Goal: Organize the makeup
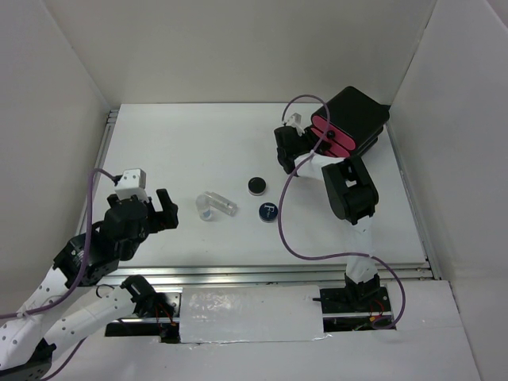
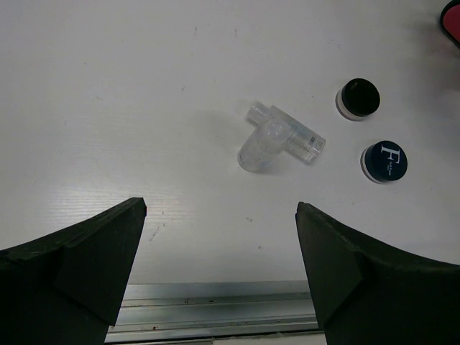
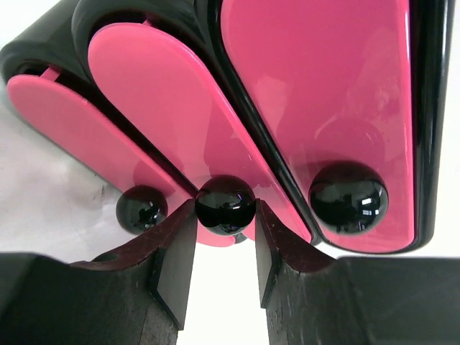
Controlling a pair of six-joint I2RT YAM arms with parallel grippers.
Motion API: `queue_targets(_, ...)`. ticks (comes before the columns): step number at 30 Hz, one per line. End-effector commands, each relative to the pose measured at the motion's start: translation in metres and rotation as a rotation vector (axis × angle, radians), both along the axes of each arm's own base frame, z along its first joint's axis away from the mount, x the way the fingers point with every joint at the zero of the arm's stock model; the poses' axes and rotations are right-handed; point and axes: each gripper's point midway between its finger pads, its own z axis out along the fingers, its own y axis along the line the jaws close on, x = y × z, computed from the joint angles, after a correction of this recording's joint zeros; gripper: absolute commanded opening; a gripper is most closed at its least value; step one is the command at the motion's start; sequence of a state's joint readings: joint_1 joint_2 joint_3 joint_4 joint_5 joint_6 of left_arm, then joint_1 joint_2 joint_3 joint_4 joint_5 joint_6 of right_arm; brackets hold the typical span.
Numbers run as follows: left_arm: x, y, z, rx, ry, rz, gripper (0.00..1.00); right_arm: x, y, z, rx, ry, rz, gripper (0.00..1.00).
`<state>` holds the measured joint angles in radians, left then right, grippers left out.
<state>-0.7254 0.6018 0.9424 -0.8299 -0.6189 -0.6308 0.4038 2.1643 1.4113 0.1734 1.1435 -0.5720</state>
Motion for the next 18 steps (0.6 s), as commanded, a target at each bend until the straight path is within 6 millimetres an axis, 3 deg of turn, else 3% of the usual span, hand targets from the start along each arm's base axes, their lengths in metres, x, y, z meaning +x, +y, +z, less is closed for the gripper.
queue_targets(1, 0.004, -0.003, 0.008, -0.009, -0.029, -0.006, 0.99, -0.010, 0.013, 0.029, 0.047, -0.109, -0.014, 0.37)
queue_targets(18, 0.000, 0.001, 0.012, -0.030, -0.050, 0.004, 1.00, -0.048, 0.079, 0.009, 0.142, -0.069, 0.062, 0.39)
